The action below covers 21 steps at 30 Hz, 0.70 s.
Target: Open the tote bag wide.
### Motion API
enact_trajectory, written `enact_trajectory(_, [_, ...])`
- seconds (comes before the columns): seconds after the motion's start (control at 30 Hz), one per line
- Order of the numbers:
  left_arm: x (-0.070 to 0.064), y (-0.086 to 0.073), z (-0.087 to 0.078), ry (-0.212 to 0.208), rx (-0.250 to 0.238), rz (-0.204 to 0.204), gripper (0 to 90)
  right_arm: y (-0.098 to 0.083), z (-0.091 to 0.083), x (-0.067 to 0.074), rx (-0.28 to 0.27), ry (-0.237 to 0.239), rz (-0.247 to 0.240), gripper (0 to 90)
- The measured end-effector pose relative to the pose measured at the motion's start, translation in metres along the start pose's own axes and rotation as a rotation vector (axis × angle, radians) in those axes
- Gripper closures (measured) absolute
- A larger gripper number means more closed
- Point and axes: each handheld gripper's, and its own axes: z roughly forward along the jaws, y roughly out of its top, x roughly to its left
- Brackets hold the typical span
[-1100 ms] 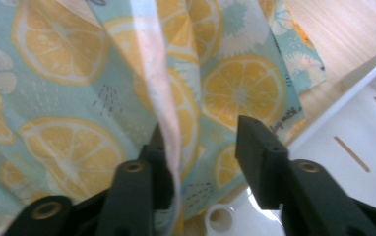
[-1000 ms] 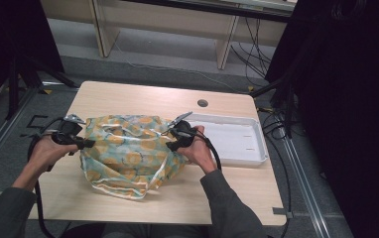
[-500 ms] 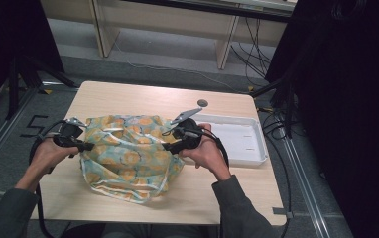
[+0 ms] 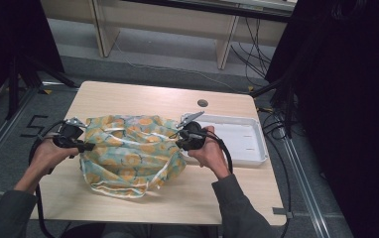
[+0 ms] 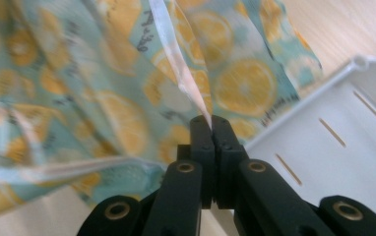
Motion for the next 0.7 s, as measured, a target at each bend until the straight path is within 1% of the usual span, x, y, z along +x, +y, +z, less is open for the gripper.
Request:
enact_trajectory(0.03, [0.0,0.0,0.0,-0.005,0.001,0.002,88.9,-0.002,0.004,-0.004,0.012,-0.01,0.0,90.0])
enact_trajectory(0.07, [0.0,0.001,-0.001,-0.01,0.013,0.006,88.9,-0.004,0.009,-0.008,0.016,-0.012,0.025,90.0])
enact_trajectory(0.1, [-0.001,0.0,0.0,-0.011,0.005,0.006,88.9,-0.008,0.014,-0.013,0.029,-0.018,0.035,90.0])
enact_trajectory(0.13, [-0.003,0.0,0.001,-0.012,0.0,-0.001,88.9,-0.012,0.022,-0.017,0.055,-0.024,0.045,90.0])
enact_trajectory(0.17, [-0.003,0.001,0.002,-0.007,0.007,0.01,88.9,-0.015,0.027,-0.019,0.066,-0.026,0.054,89.8])
enact_trajectory(0.2, [-0.004,0.001,0.003,-0.005,0.006,0.015,88.9,-0.019,0.032,-0.019,0.093,-0.023,0.082,87.7])
enact_trajectory(0.23, [-0.004,0.001,0.003,-0.009,0.011,0.018,88.9,-0.026,0.042,-0.018,0.146,-0.024,0.08,80.8])
enact_trajectory(0.27, [-0.005,0.001,0.004,-0.008,0.013,0.02,88.9,-0.026,0.042,-0.018,0.146,-0.024,0.08,80.8])
enact_trajectory(0.3, [-0.005,0.001,0.004,-0.008,0.009,0.017,88.9,-0.026,0.041,-0.018,0.136,-0.022,0.08,71.7])
enact_trajectory(0.33, [-0.005,0.001,0.004,-0.008,0.009,0.019,88.9,-0.025,0.039,-0.017,0.156,-0.03,0.08,63.7])
enact_trajectory(0.37, [-0.005,0.001,0.004,-0.005,0.008,0.018,88.9,-0.024,0.035,-0.017,0.145,-0.035,0.079,60.0])
enact_trajectory(0.4, [-0.006,0.001,0.003,0.0,0.005,0.017,88.9,-0.021,0.028,-0.013,0.128,-0.036,0.092,57.6])
enact_trajectory(0.43, [-0.005,0.002,0.003,-0.008,0.008,0.019,88.9,-0.017,0.018,-0.01,0.091,-0.029,0.069,56.3])
enact_trajectory(0.47, [-0.006,0.002,0.002,-0.007,0.005,0.014,88.9,-0.013,0.007,-0.005,0.066,-0.008,0.071,55.3])
enact_trajectory(0.5, [-0.006,0.002,0.002,-0.004,0.001,0.015,88.9,-0.007,-0.004,0.0,0.02,0.009,0.038,54.9])
enact_trajectory(0.53, [-0.006,0.002,0.002,-0.006,0.004,0.01,88.9,-0.002,-0.015,0.006,-0.014,0.013,0.046,54.1])
enact_trajectory(0.57, [-0.006,0.002,0.001,-0.001,0.001,0.012,88.9,0.004,-0.024,0.013,-0.046,0.007,0.05,53.2])
enact_trajectory(0.6, [-0.006,0.002,0.001,-0.002,0.001,0.011,88.9,0.01,-0.032,0.019,-0.089,0.02,0.022,53.3])
enact_trajectory(0.63, [-0.006,0.002,0.001,-0.002,0.001,0.011,88.9,0.014,-0.036,0.025,-0.105,0.044,0.006,53.3])
enact_trajectory(0.67, [-0.006,0.002,0.001,-0.002,0.0,0.011,88.9,0.016,-0.035,0.03,-0.122,0.045,-0.021,53.2])
enact_trajectory(0.7, [-0.006,0.002,0.001,-0.008,0.001,0.009,88.9,0.018,-0.033,0.036,-0.103,0.061,-0.047,53.0])
